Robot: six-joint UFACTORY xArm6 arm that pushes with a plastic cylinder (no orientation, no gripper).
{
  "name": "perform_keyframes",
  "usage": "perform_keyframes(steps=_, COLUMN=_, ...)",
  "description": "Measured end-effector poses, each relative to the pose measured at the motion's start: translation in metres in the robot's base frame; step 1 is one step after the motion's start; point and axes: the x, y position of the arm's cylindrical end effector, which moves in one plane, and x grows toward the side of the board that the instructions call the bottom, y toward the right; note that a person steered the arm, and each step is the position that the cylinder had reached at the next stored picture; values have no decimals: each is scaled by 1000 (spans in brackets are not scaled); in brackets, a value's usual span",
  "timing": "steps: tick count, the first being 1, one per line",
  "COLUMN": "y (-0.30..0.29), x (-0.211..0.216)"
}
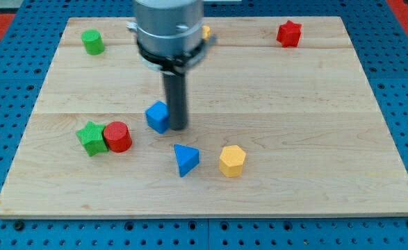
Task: Slightly push the red circle along the green star towards left
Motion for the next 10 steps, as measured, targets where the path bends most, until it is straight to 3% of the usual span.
perform_keyframes(steps=1, y=-113, x=-32)
perform_keyframes(steps=4, y=-31, x=-45)
perform_keyframes(steps=10, y=-30, x=-54)
